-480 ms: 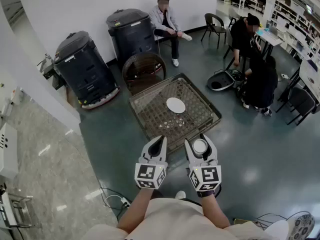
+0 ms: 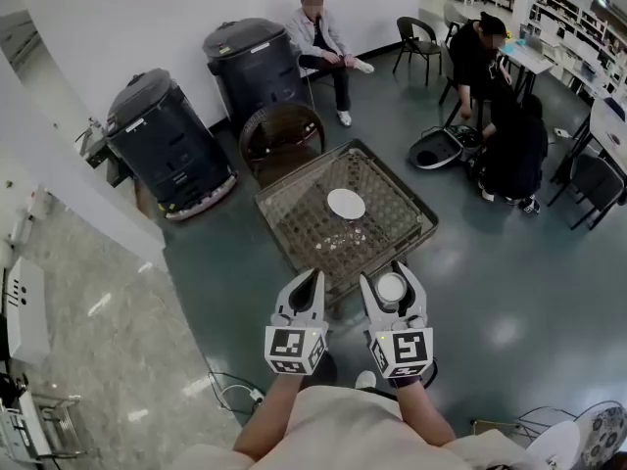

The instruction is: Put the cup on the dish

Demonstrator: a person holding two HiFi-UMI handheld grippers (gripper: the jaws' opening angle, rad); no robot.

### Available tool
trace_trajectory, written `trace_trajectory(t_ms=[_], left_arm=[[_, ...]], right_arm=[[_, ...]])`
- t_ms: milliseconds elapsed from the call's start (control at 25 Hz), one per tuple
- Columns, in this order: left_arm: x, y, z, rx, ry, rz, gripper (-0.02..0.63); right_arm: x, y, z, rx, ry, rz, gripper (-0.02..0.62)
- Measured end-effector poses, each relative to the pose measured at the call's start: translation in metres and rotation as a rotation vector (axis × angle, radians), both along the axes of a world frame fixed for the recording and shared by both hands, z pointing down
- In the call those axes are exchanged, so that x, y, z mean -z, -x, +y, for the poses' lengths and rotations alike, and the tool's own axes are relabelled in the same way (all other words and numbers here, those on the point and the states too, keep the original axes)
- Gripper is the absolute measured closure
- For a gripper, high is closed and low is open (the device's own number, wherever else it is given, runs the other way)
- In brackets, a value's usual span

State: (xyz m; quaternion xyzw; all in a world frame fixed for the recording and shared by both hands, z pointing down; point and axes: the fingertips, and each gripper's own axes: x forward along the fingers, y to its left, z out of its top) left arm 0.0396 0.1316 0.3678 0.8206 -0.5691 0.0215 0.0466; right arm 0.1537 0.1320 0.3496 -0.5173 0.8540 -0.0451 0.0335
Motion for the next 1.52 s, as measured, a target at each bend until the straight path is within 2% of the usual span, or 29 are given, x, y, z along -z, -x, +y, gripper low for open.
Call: trace_trajectory(t_ms=[80, 160, 280, 440, 640, 840, 1000, 1160, 1400, 1520], left_arm=[[-0.003, -0.005, -0.015, -0.048, 0.013, 0.010, 0.601], [-0.009, -0.016, -0.029, -0.109, 0.042, 0.026, 0.603], [-0.009, -0.021, -0.046, -0.149, 0.043, 0.025, 0.601], [-0.005, -0.002, -0.076, -0.176, 0.042, 0.050, 0.601], [-0.014, 0.028, -0.118, -0.224, 0.089, 0.048, 0.601], [-0.016, 0.054, -0.153, -0.272, 0.085, 0.063, 0.601], [-0.022, 0.073, -0.171, -0.248, 0.042, 0.070, 0.601], [-0.018, 0.086, -0.188, -0.198, 0.000, 0.064, 0.603], [-0.060, 0.094, -0.221, -0.137, 0.061, 0.014, 0.603], [-0.084, 0.084, -0.242, -0.152, 0.090, -0.029, 0.601]], right_arm=[[0.002, -0.001, -0.010, -0.023, -0.008, 0.005, 0.347], [0.011, -0.004, -0.017, -0.043, -0.052, 0.032, 0.347], [0.030, -0.006, -0.031, -0.064, -0.127, 0.065, 0.347], [0.038, 0.016, -0.065, -0.076, -0.147, 0.069, 0.347], [0.045, 0.065, -0.097, -0.028, -0.182, 0.080, 0.347], [0.043, 0.099, -0.133, -0.060, -0.181, 0.088, 0.347], [0.031, 0.117, -0.135, -0.039, -0.177, 0.191, 0.347], [0.025, 0.114, -0.138, -0.079, -0.154, 0.226, 0.347], [-0.018, 0.104, -0.180, -0.091, -0.056, 0.213, 0.347], [-0.044, 0.102, -0.211, -0.075, -0.017, 0.225, 0.347]])
